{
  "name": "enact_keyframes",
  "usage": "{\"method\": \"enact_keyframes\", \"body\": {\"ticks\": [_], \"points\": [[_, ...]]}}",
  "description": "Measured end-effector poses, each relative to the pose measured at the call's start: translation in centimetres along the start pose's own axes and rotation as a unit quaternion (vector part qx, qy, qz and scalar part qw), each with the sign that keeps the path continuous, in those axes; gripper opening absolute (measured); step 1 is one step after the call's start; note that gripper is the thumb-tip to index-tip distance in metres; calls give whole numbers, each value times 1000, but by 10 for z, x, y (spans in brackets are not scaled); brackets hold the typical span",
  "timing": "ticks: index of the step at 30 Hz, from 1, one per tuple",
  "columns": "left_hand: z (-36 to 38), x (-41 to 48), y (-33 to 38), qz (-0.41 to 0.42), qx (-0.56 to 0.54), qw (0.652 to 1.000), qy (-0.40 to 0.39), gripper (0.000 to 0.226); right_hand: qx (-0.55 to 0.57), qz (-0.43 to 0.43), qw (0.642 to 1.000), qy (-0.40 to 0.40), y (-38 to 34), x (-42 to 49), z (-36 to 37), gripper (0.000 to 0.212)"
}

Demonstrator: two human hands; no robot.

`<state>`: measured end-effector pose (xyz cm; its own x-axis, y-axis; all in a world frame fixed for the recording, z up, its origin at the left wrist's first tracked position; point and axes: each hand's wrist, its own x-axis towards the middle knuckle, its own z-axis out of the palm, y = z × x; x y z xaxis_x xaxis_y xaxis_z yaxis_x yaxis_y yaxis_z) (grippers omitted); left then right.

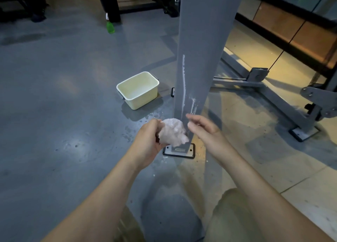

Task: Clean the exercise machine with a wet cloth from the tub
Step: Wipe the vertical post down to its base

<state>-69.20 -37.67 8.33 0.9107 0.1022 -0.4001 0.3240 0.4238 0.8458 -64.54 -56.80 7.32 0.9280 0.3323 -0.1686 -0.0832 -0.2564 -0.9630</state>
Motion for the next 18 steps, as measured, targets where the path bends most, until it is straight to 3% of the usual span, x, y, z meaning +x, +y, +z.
{"method": "enact_keyframes", "body": {"ticks": [2, 4, 8, 10, 11, 15, 18], "points": [[-4, -2, -3, -21, 4, 999, -29, 51, 19, -6, 1000, -22, -1, -1, 1, 17], [-6, -6, -2, -24, 15, 998, -57, 38, 52, 13, 998, -42, -2, -4, 0, 12], [-14, -10, -5, -28, 26, 992, -120, 38, 49, 47, 990, -124, 6, -9, -4, 43], [-16, -11, -4, -34, 53, 990, -129, 33, 46, 39, 986, -153, 7, -13, -2, 23], [-15, -12, -3, -38, 71, 989, -123, 31, 60, 33, 985, -159, 6, -14, -1, 13], [-13, -10, 0, -33, 77, 996, -28, 20, 163, 47, 974, -151, 5, -16, -1, 13], [-12, -6, -1, -12, 73, 997, 38, 12, 177, 51, 974, -133, 0, -17, -1, 14]]}}
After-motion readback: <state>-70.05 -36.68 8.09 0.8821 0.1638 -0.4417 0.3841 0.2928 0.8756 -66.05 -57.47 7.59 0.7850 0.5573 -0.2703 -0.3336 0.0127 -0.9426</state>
